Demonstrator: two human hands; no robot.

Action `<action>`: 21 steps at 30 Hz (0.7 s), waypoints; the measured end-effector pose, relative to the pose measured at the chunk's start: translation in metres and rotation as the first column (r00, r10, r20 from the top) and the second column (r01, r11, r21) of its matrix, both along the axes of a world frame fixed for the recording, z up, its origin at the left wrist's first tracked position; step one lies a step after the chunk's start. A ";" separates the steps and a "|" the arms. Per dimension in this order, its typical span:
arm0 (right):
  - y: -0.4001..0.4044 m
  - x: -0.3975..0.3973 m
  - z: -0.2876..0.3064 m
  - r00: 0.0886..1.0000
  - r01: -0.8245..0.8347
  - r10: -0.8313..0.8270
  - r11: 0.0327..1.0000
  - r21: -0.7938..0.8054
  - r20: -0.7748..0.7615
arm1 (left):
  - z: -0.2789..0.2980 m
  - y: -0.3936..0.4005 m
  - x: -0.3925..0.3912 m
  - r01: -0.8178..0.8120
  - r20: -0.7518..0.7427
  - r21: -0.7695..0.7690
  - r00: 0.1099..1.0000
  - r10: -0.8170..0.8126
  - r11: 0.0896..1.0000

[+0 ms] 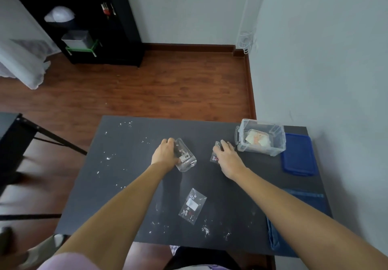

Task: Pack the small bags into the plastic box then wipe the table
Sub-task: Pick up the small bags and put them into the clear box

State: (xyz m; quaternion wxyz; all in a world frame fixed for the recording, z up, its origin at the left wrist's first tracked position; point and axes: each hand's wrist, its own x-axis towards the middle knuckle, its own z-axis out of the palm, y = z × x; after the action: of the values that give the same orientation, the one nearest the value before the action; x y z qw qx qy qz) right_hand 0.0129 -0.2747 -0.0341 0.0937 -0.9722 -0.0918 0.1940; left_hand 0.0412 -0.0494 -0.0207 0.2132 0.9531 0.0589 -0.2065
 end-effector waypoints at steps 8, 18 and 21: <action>-0.007 -0.014 0.010 0.982 0.178 -0.175 0.983 0.043 -0.067 | 0.028 -0.007 0.026 -0.121 0.048 -0.267 0.989 0.138 0.956; -0.057 -0.037 0.032 0.918 0.394 -0.369 0.885 0.246 -0.143 | 0.073 -0.095 0.054 -0.119 -0.002 -0.616 0.989 0.150 0.779; -0.084 -0.042 0.048 0.902 0.427 -0.419 0.836 0.345 -0.102 | 0.070 -0.132 0.054 -0.145 -0.052 -0.642 0.988 0.147 0.753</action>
State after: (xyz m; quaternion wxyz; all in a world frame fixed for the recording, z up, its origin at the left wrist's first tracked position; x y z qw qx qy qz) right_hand -0.0286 -0.3591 0.0135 0.3111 -0.9324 0.0921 0.1592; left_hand 0.0954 -0.1814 0.0492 0.5424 0.8149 0.0586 -0.1960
